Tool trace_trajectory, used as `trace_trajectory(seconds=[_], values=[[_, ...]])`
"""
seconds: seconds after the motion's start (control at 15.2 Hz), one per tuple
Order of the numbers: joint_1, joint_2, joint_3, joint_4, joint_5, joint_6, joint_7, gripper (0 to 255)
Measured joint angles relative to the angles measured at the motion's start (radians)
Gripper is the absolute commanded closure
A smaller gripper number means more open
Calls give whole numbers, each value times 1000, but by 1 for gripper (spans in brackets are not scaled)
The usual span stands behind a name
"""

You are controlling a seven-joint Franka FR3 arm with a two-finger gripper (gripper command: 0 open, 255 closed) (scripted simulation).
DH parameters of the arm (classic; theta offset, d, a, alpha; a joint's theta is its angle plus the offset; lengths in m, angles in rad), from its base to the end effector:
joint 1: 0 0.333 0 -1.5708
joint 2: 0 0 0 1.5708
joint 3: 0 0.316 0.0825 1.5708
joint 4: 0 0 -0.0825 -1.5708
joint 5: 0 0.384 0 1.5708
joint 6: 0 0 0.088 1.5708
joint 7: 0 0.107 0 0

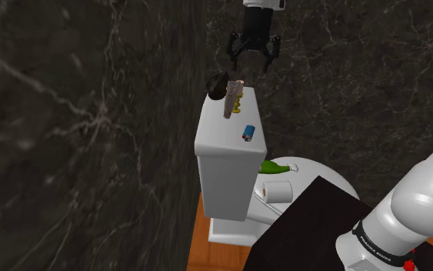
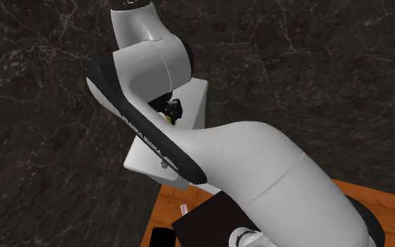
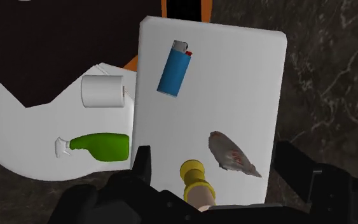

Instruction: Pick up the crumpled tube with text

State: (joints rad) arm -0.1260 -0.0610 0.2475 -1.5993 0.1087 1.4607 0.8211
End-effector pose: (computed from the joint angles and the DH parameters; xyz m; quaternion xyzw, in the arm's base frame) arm 0.5183 0.0803 0.6344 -0.9388 0.3390 0.0566 0.0236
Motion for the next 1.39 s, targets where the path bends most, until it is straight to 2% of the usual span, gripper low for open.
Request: trace_trajectory(seconds=[0.2, 0.26, 0.73, 0.79, 1.39], values=[[-2, 163, -1, 176, 30, -51, 139, 0], [-1, 185, -1, 194, 37, -52, 163, 0], [-5, 176, -5, 91, 48, 35, 166, 0], [-4, 178, -5, 87, 48, 40, 166, 255], [-4, 178, -5, 85, 48, 45, 166, 255]])
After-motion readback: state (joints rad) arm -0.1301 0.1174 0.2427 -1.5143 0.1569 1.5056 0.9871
